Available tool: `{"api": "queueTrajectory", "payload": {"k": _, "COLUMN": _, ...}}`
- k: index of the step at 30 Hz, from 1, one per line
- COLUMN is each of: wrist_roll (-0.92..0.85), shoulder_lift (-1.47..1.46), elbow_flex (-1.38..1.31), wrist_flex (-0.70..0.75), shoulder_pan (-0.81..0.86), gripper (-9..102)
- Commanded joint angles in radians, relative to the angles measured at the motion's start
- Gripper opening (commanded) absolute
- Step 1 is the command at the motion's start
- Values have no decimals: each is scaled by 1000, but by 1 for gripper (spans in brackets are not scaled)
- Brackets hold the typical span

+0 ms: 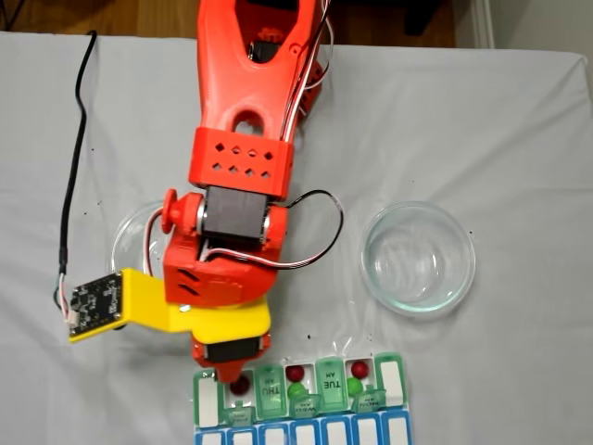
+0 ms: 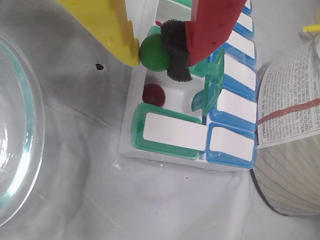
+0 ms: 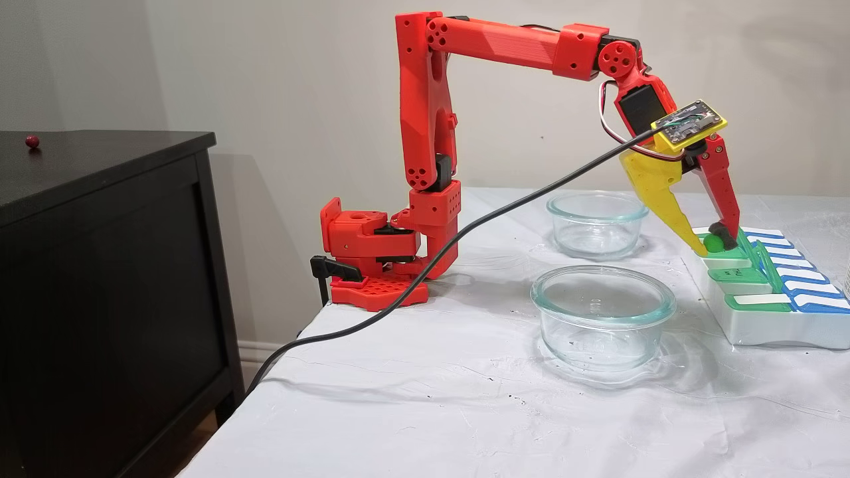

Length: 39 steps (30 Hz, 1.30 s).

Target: Sort medicines into box.

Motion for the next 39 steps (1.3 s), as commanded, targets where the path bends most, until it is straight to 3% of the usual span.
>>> {"api": "queueTrajectory", "payload": {"k": 1, "wrist_roll": -17, "shoulder_lift": 14, "elbow_flex": -18, "wrist_flex": -87, "shoulder_pan": -31, "gripper": 0}}
{"api": "queueTrajectory", "payload": {"k": 21, "wrist_roll": -15, "shoulder_lift": 46, "elbow_flex": 32, "wrist_flex": -118, "shoulder_pan": -26, "gripper": 0}}
{"api": "queueTrajectory", "payload": {"k": 39, "wrist_roll": 49, "shoulder_lift": -259, "elbow_flex": -176, "wrist_flex": -258, "shoulder_pan": -40, "gripper": 0}}
